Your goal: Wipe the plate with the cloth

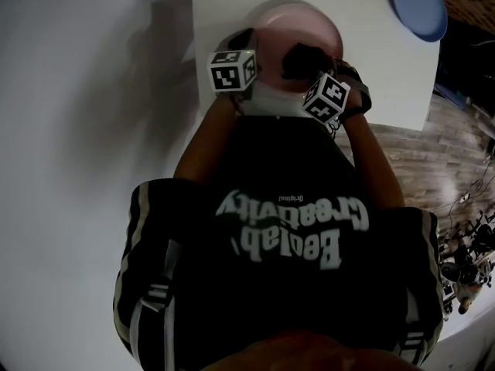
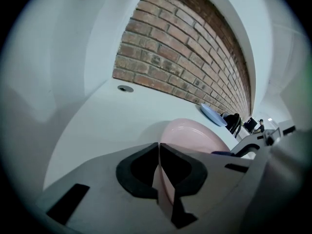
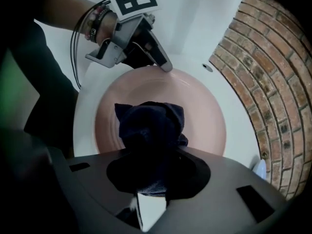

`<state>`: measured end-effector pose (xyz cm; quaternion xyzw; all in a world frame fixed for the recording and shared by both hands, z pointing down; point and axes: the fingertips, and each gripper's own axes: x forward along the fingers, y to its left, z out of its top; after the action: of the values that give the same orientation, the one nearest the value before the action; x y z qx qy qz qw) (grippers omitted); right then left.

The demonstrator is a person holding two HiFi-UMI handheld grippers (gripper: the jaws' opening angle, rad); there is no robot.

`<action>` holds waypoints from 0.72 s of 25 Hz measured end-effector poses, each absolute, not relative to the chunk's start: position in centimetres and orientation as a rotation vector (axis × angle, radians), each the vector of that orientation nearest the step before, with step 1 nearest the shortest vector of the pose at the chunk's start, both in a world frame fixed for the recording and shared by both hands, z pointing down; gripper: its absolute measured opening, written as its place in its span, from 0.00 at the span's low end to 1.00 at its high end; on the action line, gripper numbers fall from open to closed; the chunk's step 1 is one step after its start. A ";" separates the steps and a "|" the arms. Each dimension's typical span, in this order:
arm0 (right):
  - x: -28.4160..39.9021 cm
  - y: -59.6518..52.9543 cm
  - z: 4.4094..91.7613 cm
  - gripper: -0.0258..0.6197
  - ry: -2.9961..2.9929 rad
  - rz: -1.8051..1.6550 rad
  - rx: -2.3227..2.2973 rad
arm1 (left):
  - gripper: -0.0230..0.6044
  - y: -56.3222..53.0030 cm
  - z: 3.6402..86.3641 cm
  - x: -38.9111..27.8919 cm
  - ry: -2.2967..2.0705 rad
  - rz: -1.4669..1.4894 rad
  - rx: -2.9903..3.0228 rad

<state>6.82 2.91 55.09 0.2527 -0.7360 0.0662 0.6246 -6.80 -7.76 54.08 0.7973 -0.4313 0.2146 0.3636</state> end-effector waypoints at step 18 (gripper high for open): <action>3.1 -1.9 53.6 0.17 -1.844 0.116 0.822 | 0.17 -7.1 54.2 -6.4 -1.035 0.642 2.222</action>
<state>3.05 -1.92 53.62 0.3445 -0.7728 0.0487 0.5308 -6.42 -7.07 54.22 0.8369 -0.3896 0.2417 0.2991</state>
